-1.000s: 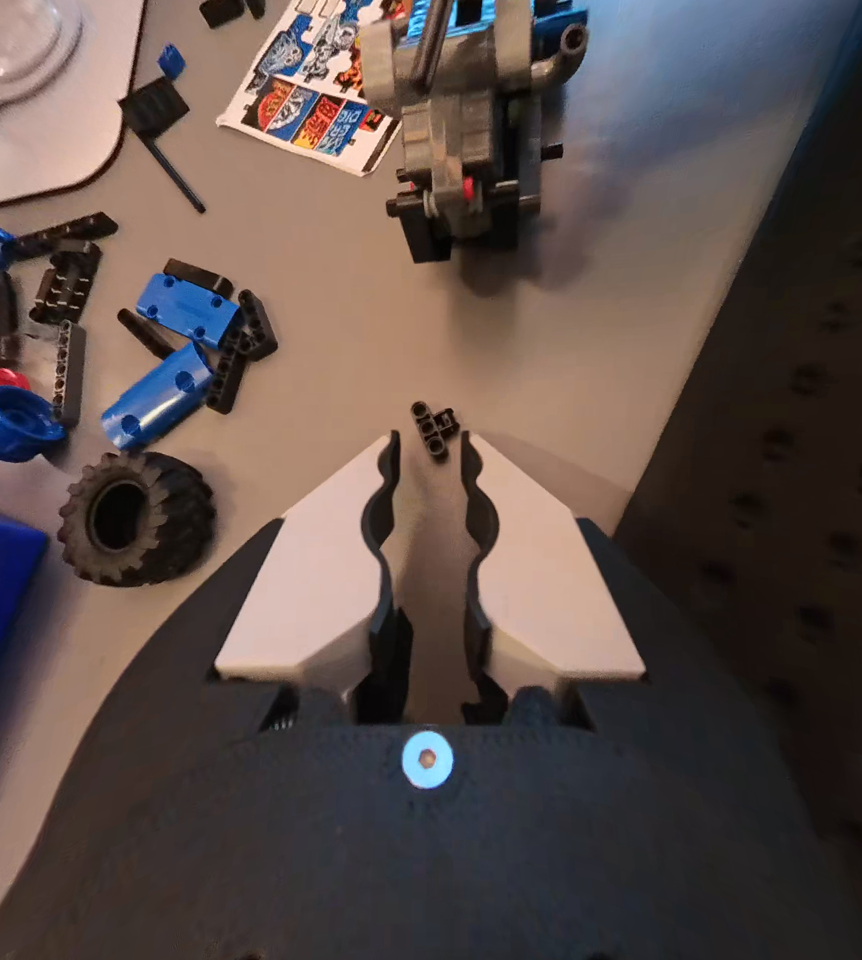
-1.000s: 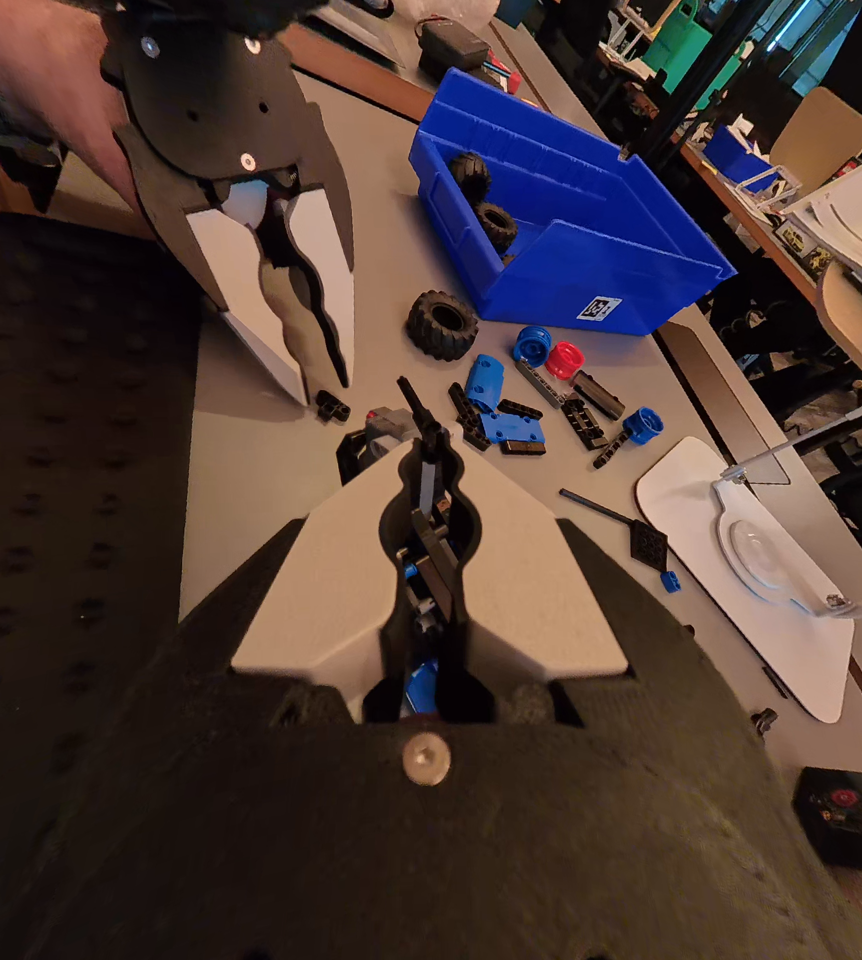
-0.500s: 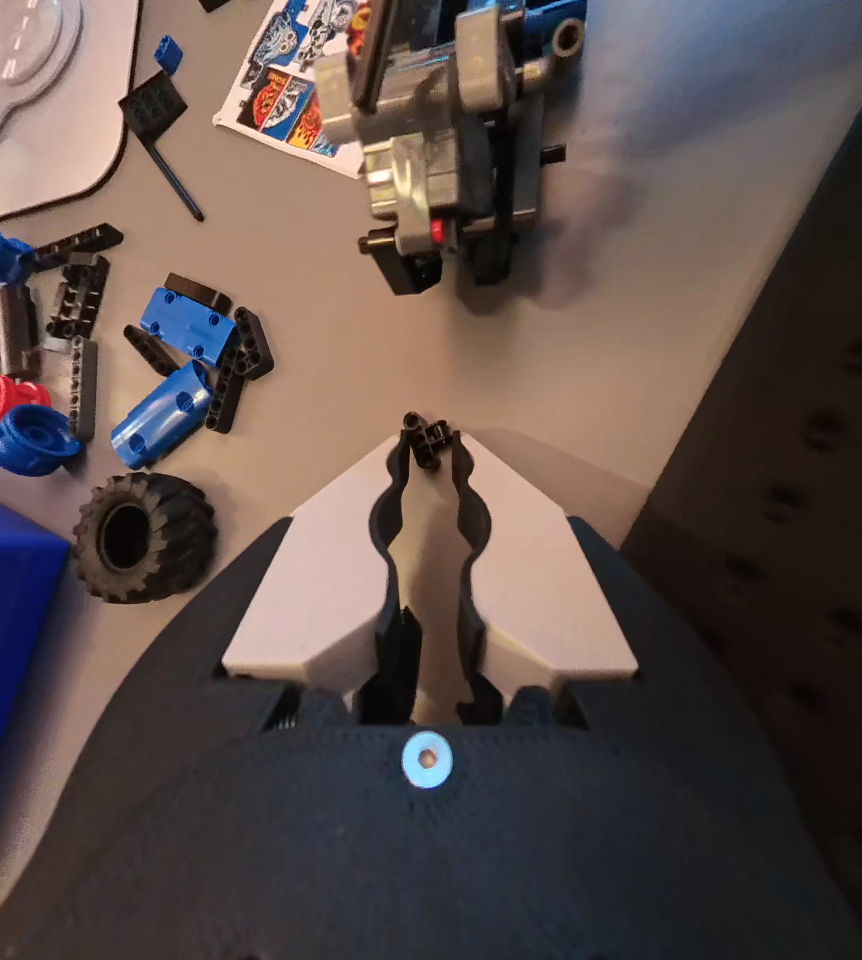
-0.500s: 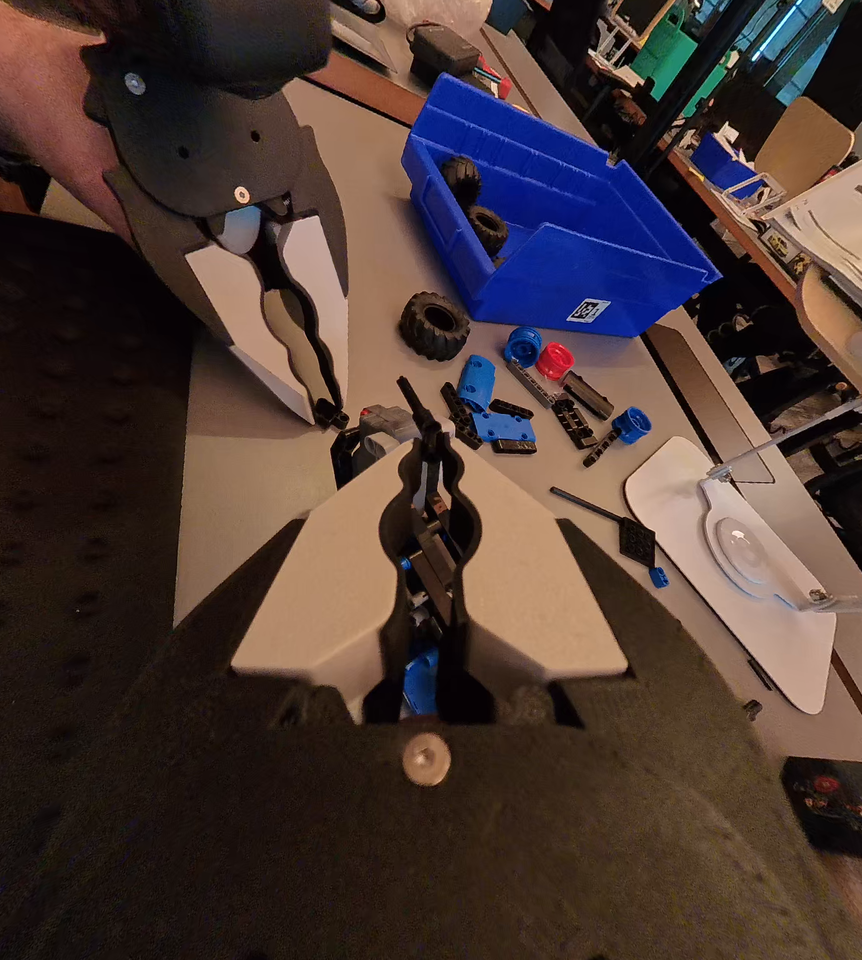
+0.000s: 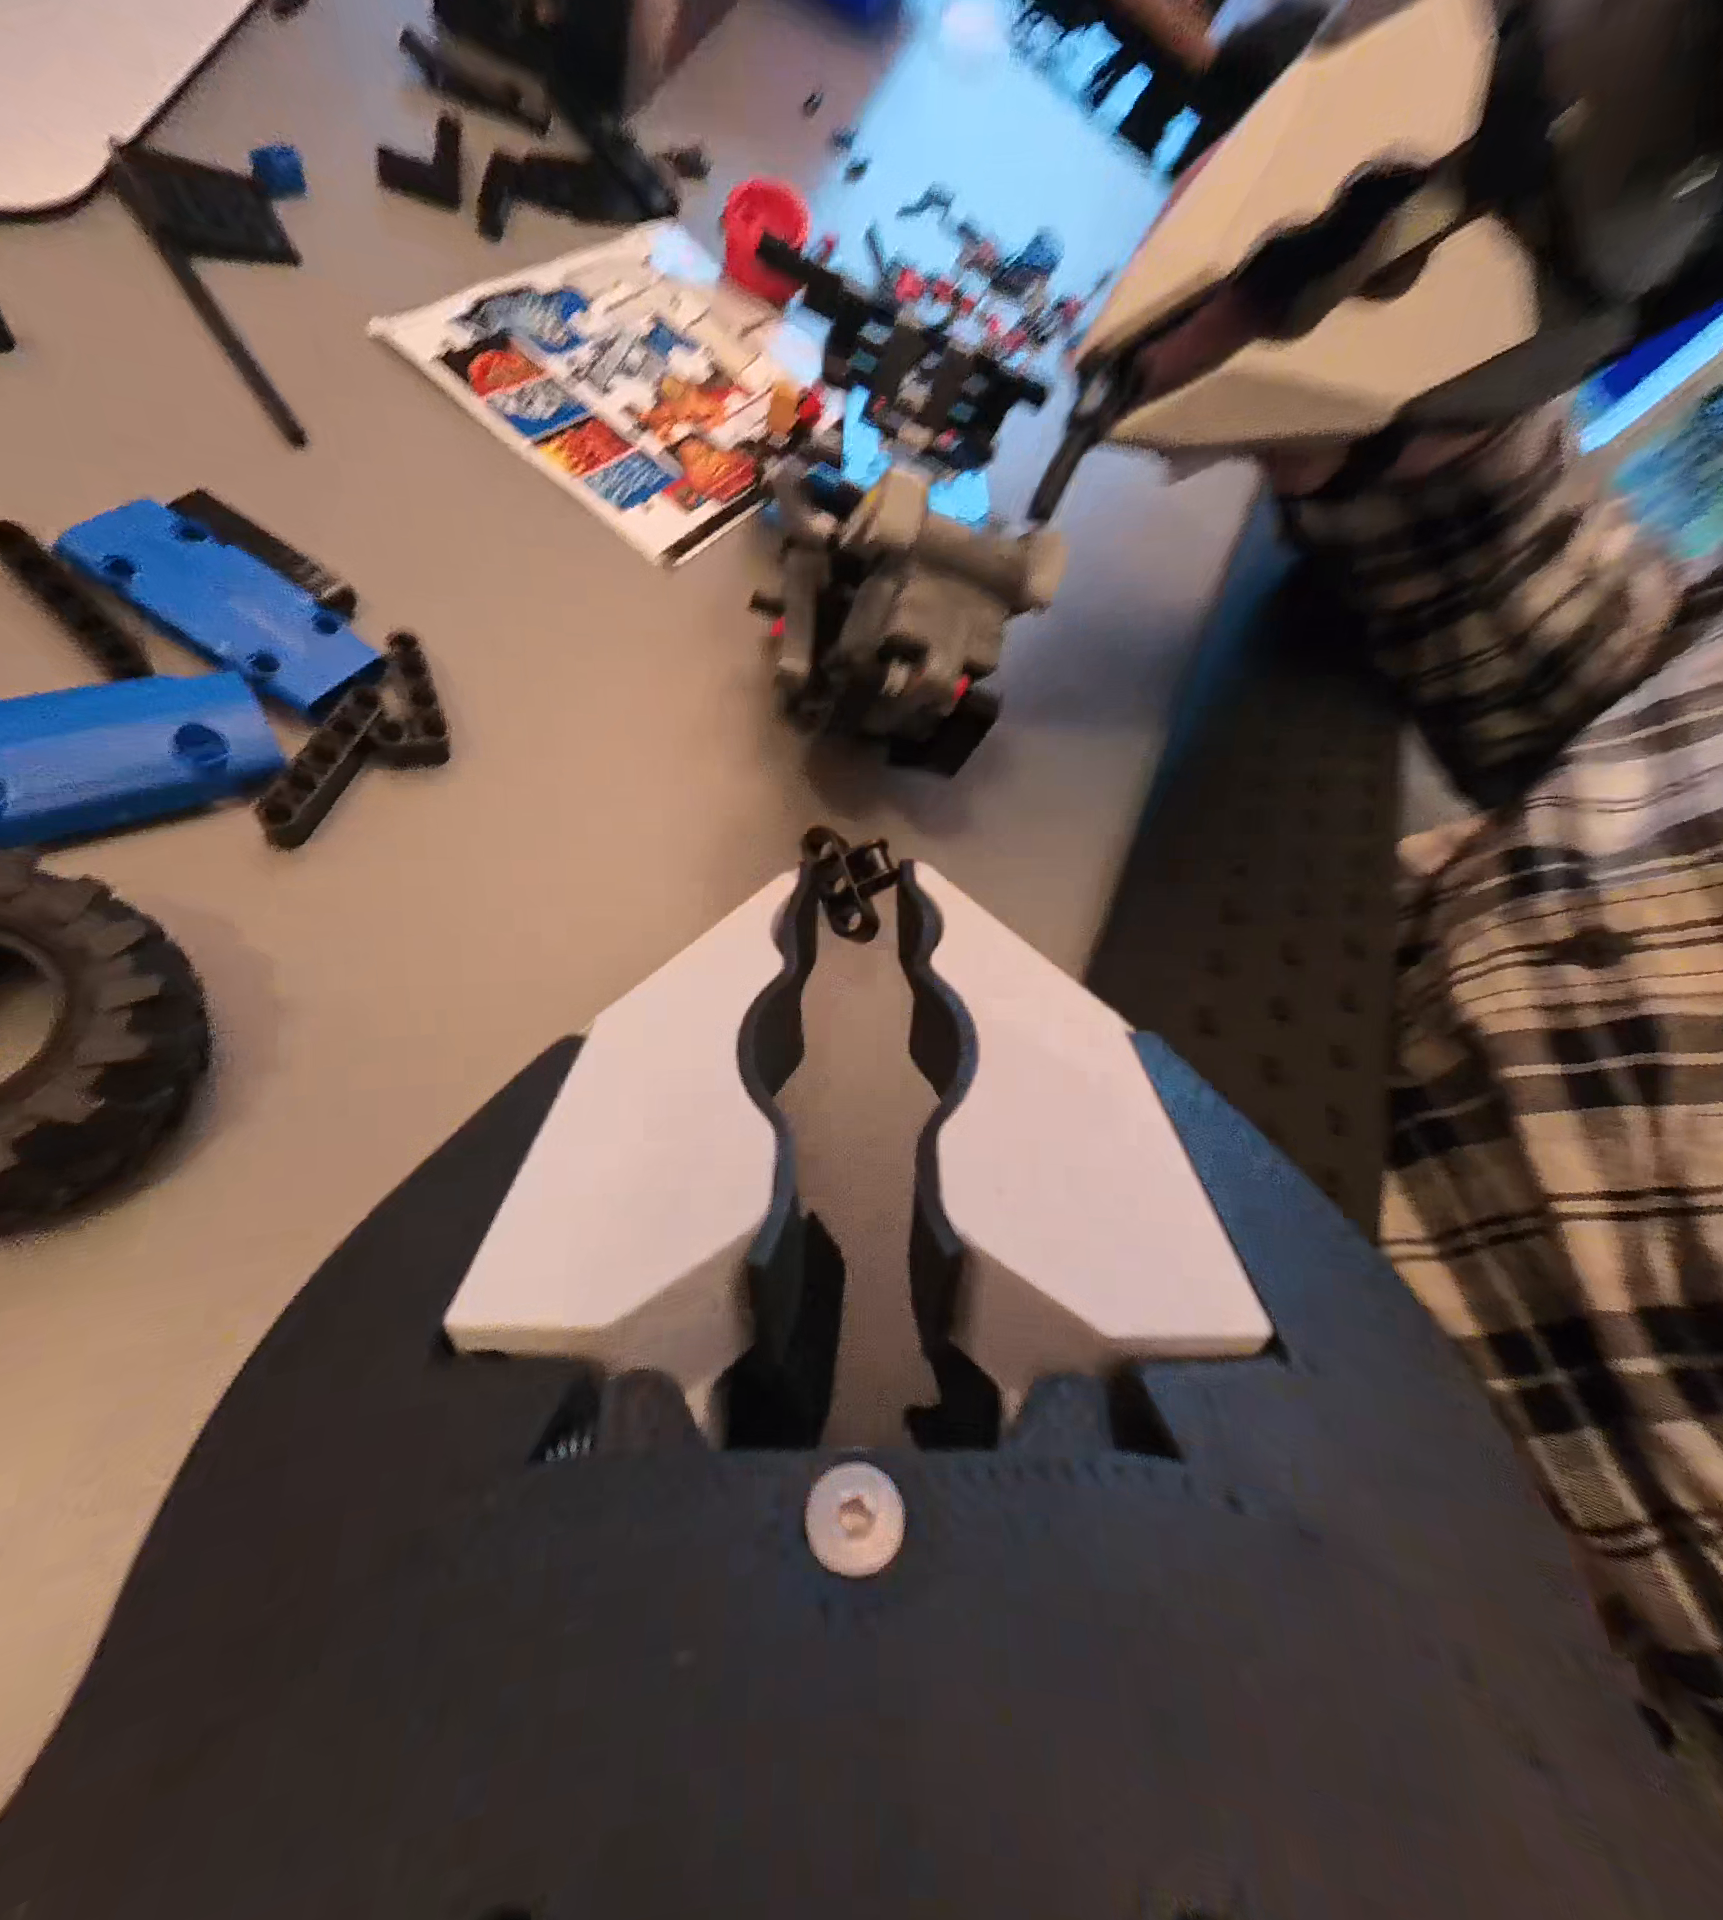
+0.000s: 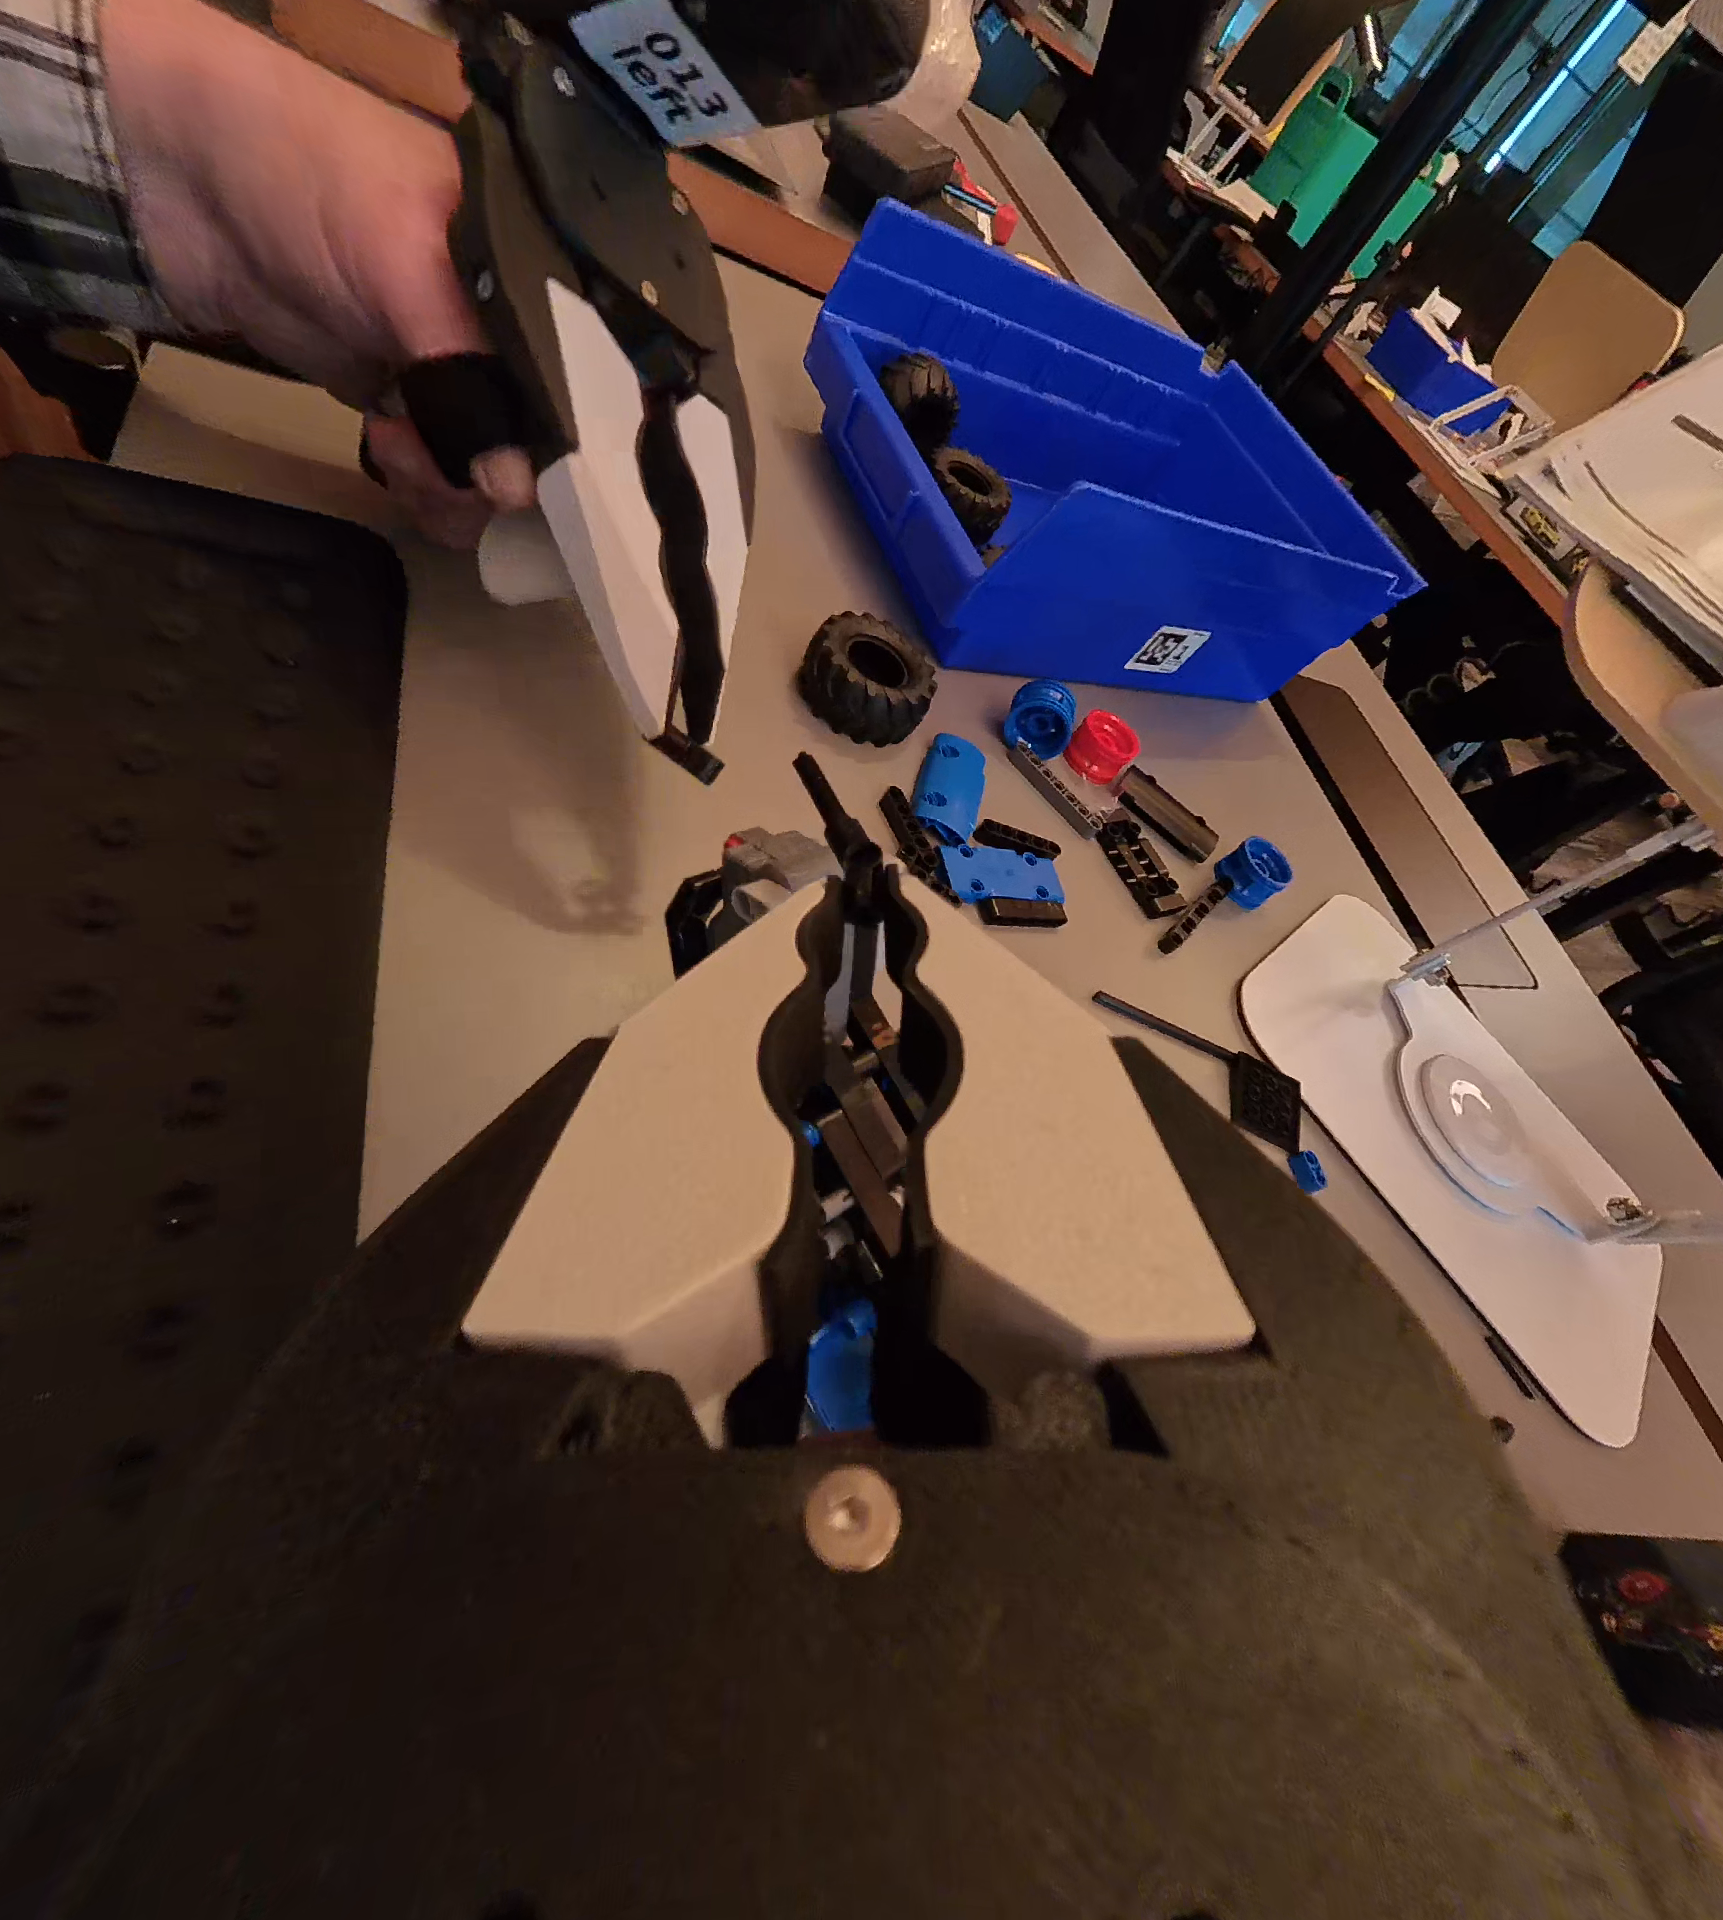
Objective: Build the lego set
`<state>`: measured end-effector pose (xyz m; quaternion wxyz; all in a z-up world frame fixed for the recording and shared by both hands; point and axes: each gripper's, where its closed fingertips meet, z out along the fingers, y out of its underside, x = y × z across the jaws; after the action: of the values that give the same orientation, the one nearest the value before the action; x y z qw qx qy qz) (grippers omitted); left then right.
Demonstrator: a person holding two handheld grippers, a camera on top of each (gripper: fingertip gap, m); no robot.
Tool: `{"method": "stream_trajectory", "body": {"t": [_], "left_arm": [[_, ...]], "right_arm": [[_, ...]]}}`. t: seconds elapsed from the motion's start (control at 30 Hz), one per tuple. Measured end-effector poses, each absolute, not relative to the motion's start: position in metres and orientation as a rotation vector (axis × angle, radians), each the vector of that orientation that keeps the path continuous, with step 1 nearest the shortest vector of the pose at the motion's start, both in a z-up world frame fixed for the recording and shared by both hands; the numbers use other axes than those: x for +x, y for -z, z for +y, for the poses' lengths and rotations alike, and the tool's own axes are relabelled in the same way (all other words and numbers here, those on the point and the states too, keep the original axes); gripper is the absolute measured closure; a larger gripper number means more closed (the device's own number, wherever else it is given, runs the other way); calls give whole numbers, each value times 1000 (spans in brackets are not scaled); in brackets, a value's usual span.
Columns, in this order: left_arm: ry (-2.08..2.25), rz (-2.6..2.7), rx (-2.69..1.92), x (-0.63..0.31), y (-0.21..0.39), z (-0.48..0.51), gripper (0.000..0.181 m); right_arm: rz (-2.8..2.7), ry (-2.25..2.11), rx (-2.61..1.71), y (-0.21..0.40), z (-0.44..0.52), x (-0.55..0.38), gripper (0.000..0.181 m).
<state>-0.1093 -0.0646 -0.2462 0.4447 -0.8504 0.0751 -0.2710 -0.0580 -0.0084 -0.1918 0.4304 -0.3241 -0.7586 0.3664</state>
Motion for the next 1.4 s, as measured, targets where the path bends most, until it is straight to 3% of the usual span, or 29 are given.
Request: {"method": "stream_trajectory", "body": {"t": [0.17, 0.37, 0.47, 0.73, 1.0, 1.1, 1.4], "left_arm": [[918, 227, -1970, -90, 219, -69, 168], [981, 337, -2182, -71, 254, -82, 167], [863, 375, -2350, -77, 285, -84, 167], [468, 464, -2360, -103, 284, -74, 154], [5, 685, -2363, -104, 291, -68, 157], [13, 646, -2374, -107, 294, -66, 175], [511, 464, -2238, -86, 266, -70, 175]], "right_arm": [[-1913, -922, -730, 188, -20, -54, 176], [-1928, -920, -717, 190, -21, -51, 176], [-1927, -923, -717, 190, -21, -51, 176], [-1918, -929, -722, 188, -19, -50, 177], [-1916, -922, -715, 187, -19, -49, 176], [-1912, -917, -716, 187, -19, -48, 176], [-1942, -869, -649, 191, -26, -45, 177]]}}
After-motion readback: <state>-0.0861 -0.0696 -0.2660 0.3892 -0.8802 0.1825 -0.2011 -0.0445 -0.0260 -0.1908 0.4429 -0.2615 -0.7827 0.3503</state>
